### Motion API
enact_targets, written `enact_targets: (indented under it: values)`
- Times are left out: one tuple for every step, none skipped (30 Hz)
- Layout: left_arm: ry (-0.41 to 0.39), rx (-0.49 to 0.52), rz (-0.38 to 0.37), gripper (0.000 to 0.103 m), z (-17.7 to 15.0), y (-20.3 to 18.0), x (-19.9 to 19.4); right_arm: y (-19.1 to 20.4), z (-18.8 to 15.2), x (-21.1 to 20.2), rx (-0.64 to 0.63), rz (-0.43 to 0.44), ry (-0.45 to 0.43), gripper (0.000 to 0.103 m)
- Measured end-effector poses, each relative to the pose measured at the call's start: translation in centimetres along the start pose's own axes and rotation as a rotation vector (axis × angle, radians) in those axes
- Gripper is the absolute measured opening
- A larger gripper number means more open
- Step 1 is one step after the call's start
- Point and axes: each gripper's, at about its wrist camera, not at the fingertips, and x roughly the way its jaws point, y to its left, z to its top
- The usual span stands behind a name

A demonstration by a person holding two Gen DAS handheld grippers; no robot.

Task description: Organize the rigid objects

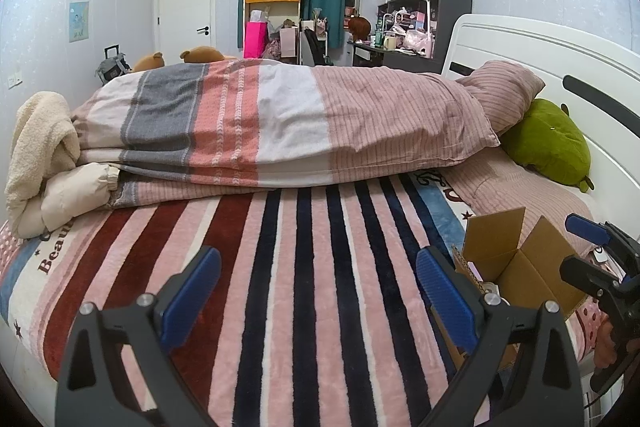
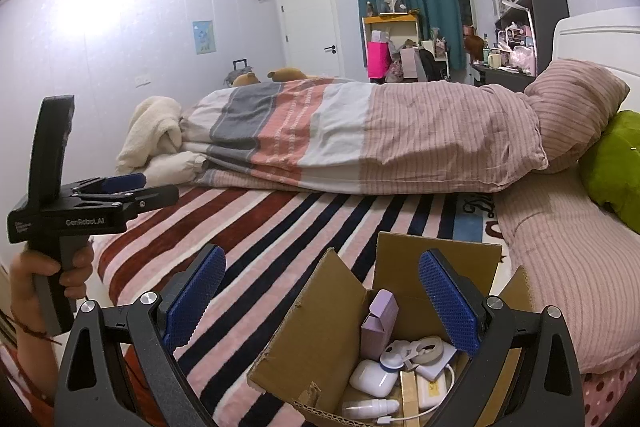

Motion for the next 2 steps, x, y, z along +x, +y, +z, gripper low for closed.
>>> enact_targets:
  values:
    - [0.001,0.001,0.001,0.098,0.02,0.04,0.02,0.09,-0.03,0.03,0.002,0.0,0.001,0.098]
    - [0.003,0.0,-0.001,0.098,0.0,0.04,0.03,0.28,-0.09,-0.18,0.008,-0.008,0.0,0.098]
